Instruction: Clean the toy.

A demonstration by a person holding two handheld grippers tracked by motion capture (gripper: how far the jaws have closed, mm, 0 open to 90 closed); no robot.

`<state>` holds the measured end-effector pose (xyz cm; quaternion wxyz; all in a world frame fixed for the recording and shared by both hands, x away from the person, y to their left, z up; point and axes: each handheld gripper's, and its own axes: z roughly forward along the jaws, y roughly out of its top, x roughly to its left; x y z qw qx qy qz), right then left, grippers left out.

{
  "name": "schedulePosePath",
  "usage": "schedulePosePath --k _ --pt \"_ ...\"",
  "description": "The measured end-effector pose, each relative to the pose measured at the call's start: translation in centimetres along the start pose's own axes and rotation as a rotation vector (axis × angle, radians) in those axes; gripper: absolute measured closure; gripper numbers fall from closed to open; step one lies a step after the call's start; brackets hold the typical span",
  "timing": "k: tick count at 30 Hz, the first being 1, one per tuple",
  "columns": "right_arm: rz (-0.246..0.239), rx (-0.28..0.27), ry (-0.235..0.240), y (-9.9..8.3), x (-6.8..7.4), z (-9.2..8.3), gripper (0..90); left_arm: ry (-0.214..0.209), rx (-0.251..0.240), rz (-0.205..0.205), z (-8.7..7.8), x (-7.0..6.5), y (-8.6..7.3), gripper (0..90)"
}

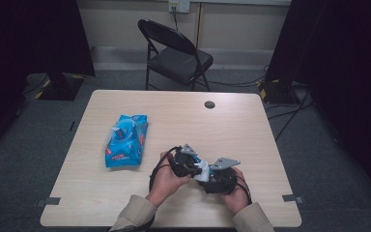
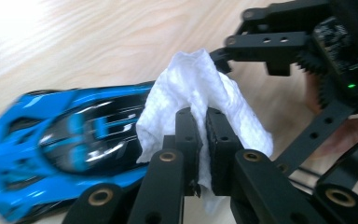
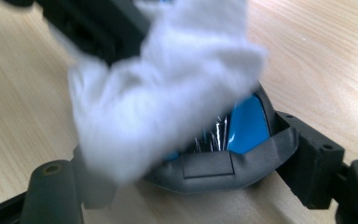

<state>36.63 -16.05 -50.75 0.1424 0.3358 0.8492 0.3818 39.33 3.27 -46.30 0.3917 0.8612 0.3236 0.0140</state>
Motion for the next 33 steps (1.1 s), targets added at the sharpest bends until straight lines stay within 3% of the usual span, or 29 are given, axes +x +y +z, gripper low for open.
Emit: schedulePosePath --k 4,8,14,23,33 --pt "0.0 0.0 0.0 0.0 0.0 0.0 24.1 0.023 -0.004 -0.014 -0.6 0.9 -0.1 85.3" --pt "0.0 0.0 0.0 0.0 0.0 0.0 24.0 0.075 0.003 -0.008 -1.1 1.8 -0.2 85.3" --pt "0.0 0.0 0.0 0.0 0.0 0.0 24.1 0.087 -0.008 -0.084 -1.6 3.9 -0.9 85.3" --pt "0.0 0.0 0.001 0.0 0.0 0.0 24.1 0.129 -0.018 -0.098 -1.7 5.1 -0.8 85.3" --pt "0.0 0.0 0.0 0.0 0.0 0.0 24.1 0.182 -0.022 -0.158 -2.0 7.4 -1.7 85.4"
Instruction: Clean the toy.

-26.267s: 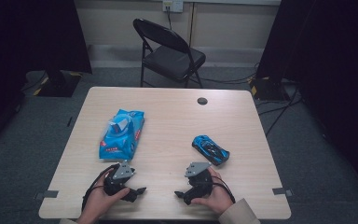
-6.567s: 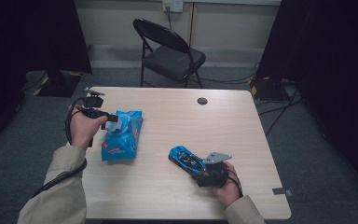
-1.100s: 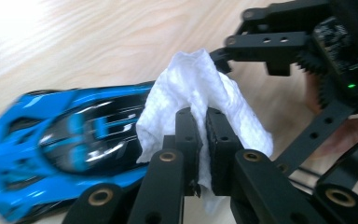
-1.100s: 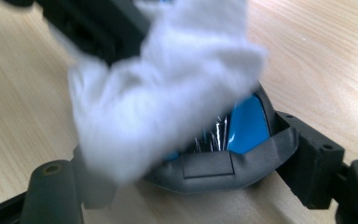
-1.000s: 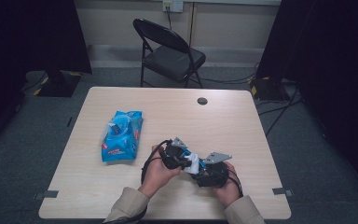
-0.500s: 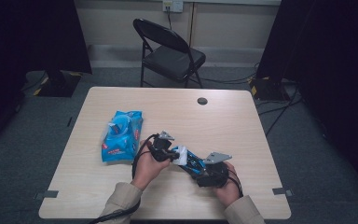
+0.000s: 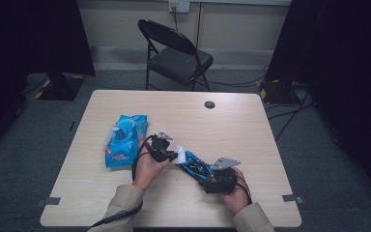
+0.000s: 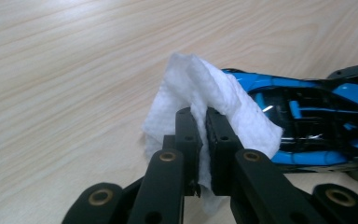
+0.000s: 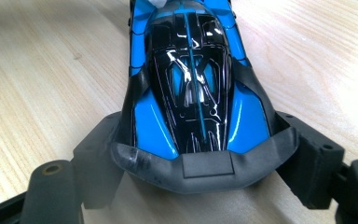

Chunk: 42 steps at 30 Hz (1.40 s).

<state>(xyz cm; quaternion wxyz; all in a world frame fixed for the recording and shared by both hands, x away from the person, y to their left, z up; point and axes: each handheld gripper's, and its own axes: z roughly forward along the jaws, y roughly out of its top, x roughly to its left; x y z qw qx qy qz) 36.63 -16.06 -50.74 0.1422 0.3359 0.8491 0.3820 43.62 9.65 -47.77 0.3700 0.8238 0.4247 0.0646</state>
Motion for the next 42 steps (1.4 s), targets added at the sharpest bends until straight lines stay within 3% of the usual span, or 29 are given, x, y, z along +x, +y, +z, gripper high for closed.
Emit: schedulePosePath --k 3,7,12,17,26,30,33,42 --pt "0.0 0.0 0.0 0.0 0.0 0.0 24.1 0.017 0.028 -0.007 0.1 0.5 -0.5 85.4" --pt "-0.001 0.0 0.0 0.0 0.0 0.0 24.1 0.004 0.021 -0.037 0.1 1.0 -1.1 85.3" --pt "-0.001 0.0 0.0 0.0 0.0 0.0 24.0 0.042 0.041 -0.015 -0.3 1.0 -0.9 85.3" --pt "-0.001 0.0 0.001 0.0 0.0 0.0 24.1 0.014 0.0 -0.041 -1.3 0.7 -0.3 85.3" --pt "-0.001 0.0 0.0 0.0 0.0 0.0 24.1 -0.069 -0.056 0.023 -2.2 -2.6 1.5 85.2" --pt "-0.002 0.0 0.0 0.0 0.0 0.0 24.1 -0.138 -0.072 0.016 -2.0 -4.2 2.0 85.2" --pt "-0.002 0.0 0.0 0.0 0.0 0.0 24.0 -0.164 -0.072 0.034 -1.6 -5.3 2.2 85.2" --pt "-0.003 -0.001 0.0 0.0 0.0 0.0 24.0 -0.188 -0.048 0.082 0.3 -7.6 2.4 85.2"
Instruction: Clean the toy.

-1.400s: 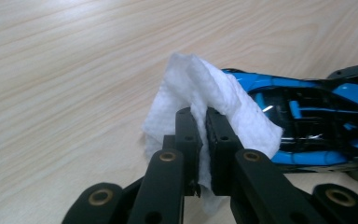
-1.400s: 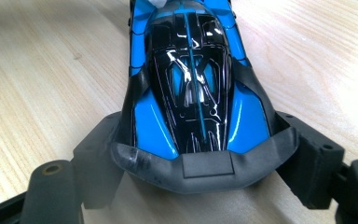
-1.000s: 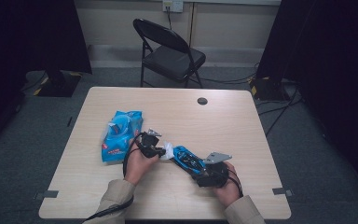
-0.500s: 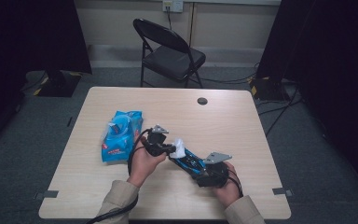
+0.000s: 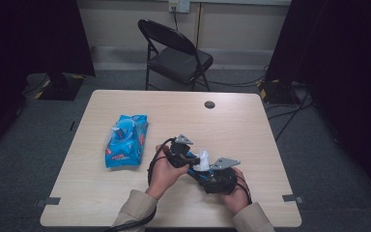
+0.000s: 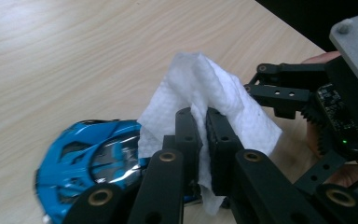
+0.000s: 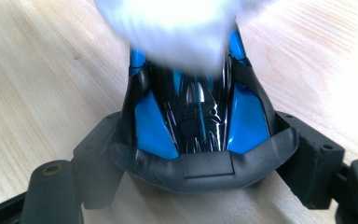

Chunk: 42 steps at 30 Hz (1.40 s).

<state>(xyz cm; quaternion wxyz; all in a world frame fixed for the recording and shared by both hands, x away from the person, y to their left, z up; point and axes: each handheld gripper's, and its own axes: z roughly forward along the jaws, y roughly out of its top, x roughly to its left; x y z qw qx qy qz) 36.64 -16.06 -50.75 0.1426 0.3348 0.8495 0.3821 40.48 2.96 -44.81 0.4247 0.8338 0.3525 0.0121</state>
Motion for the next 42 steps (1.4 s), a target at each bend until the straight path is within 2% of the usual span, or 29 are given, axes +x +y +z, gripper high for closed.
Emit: schedulePosePath --k 9,11,12,13,16,21,28,31,35,42 --pt "0.001 0.001 0.0 0.0 0.0 0.0 24.0 -0.018 0.045 0.052 2.7 -2.0 0.1 85.1" --pt "0.002 0.001 0.0 0.0 0.0 0.0 24.1 0.025 0.077 0.085 3.2 -2.3 0.1 85.1" --pt "0.002 0.001 0.0 0.0 0.0 0.0 24.0 0.029 0.086 0.09 3.3 -2.3 0.1 85.1" --pt "0.002 0.001 0.0 0.0 0.0 0.0 24.1 0.028 0.077 0.079 3.6 -2.3 0.1 85.1" --pt "0.001 0.001 0.0 0.0 0.0 0.0 24.1 0.024 0.081 0.081 3.5 -2.0 0.1 85.2" --pt "0.001 0.0 0.0 0.0 0.0 0.0 24.1 0.041 0.074 0.065 3.3 -1.3 0.3 85.2" --pt "-0.001 0.0 0.001 0.0 0.0 0.0 24.2 0.061 0.066 0.064 3.0 -0.3 0.6 85.2" --pt "-0.001 0.0 0.002 0.0 0.0 0.0 24.1 0.1 0.067 0.086 2.8 0.0 0.8 85.2" --pt "-0.002 0.0 0.002 0.0 0.0 0.0 24.1 0.101 0.06 0.068 2.7 0.8 0.8 85.2" --pt "-0.002 0.0 0.002 0.0 0.0 0.0 24.2 0.127 0.054 0.049 2.9 1.9 0.7 85.2"
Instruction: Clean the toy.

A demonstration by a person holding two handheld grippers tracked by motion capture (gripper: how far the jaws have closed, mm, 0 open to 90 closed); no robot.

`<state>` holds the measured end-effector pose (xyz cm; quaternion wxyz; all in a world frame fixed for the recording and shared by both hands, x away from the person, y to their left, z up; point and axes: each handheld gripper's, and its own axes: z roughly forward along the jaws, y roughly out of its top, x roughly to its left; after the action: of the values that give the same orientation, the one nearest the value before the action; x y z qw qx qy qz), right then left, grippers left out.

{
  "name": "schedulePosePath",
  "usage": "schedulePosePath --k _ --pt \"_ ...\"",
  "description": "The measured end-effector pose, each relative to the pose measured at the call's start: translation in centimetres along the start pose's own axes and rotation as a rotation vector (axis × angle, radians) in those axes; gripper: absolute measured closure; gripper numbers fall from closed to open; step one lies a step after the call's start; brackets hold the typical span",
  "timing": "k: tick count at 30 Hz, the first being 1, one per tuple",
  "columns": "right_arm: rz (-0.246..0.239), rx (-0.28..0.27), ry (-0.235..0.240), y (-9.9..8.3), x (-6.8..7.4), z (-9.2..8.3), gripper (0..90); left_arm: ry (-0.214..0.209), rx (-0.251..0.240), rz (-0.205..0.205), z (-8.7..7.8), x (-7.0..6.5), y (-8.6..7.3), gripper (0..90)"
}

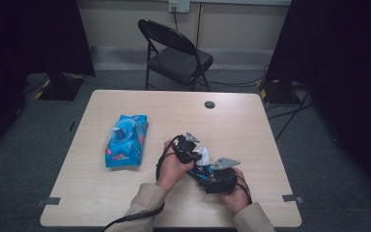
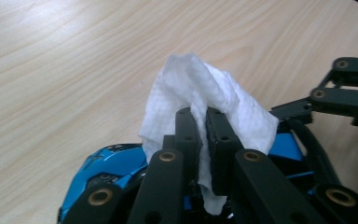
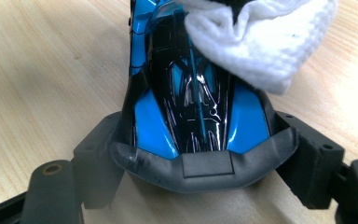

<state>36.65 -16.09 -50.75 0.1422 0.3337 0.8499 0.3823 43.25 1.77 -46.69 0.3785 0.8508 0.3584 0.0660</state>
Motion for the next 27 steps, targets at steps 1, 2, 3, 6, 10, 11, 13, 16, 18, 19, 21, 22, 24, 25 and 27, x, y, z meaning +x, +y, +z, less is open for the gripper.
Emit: schedulePosePath --k 1,2,3,6,10,11,13,16,18,19,21,22,24,25,27 --pt "0.001 0.0 0.001 0.0 0.0 0.0 24.1 0.002 -0.002 0.0 0.1 0.2 0.0 85.2" --pt "0.001 0.001 0.001 0.0 0.0 0.0 24.1 0.0 -0.003 -0.008 0.1 0.4 -0.1 85.2" --pt "0.001 0.001 0.001 0.0 0.0 0.0 24.2 0.001 -0.007 -0.014 0.2 0.6 -0.1 85.2" --pt "0.001 0.0 0.0 0.0 0.0 0.0 24.1 0.002 -0.004 -0.018 0.2 1.0 0.0 85.2" --pt "0.001 0.0 0.0 0.0 0.0 0.0 24.1 0.008 -0.003 -0.017 -0.1 1.4 -0.1 85.2" --pt "0.001 0.0 0.0 0.0 0.0 0.0 24.1 0.012 -0.006 -0.019 -0.2 1.5 -0.1 85.2" --pt "0.001 0.0 0.001 0.0 0.0 0.0 24.1 0.013 -0.013 -0.03 -0.3 1.9 -0.3 85.2" --pt "0.001 0.0 0.0 0.0 0.0 0.0 24.1 0.017 -0.019 -0.037 -0.6 2.3 -0.5 85.2" --pt "0.001 0.0 0.0 0.0 0.0 0.0 24.1 0.035 -0.022 -0.029 -0.8 2.6 -0.6 85.2" --pt "0.001 0.0 0.0 0.0 0.0 0.0 24.1 0.042 -0.02 -0.028 -0.9 2.7 -0.7 85.1" --pt "0.001 0.0 0.0 0.0 0.0 0.0 24.1 0.049 -0.019 -0.036 -1.1 3.1 -0.8 85.1" --pt "0.001 0.0 0.001 0.0 0.0 0.0 24.1 0.055 -0.017 -0.044 -1.3 3.3 -0.9 85.1" --pt "0.001 0.0 0.0 0.0 0.0 0.0 24.1 0.068 -0.01 -0.05 -1.5 3.7 -1.2 85.1" --pt "0.001 0.0 0.0 0.0 0.0 0.0 24.1 0.077 -0.008 -0.055 -1.6 3.9 -1.4 85.1" --pt "0.001 0.0 0.0 0.0 0.0 0.0 24.1 0.077 -0.011 -0.077 -1.7 4.5 -1.7 85.1"
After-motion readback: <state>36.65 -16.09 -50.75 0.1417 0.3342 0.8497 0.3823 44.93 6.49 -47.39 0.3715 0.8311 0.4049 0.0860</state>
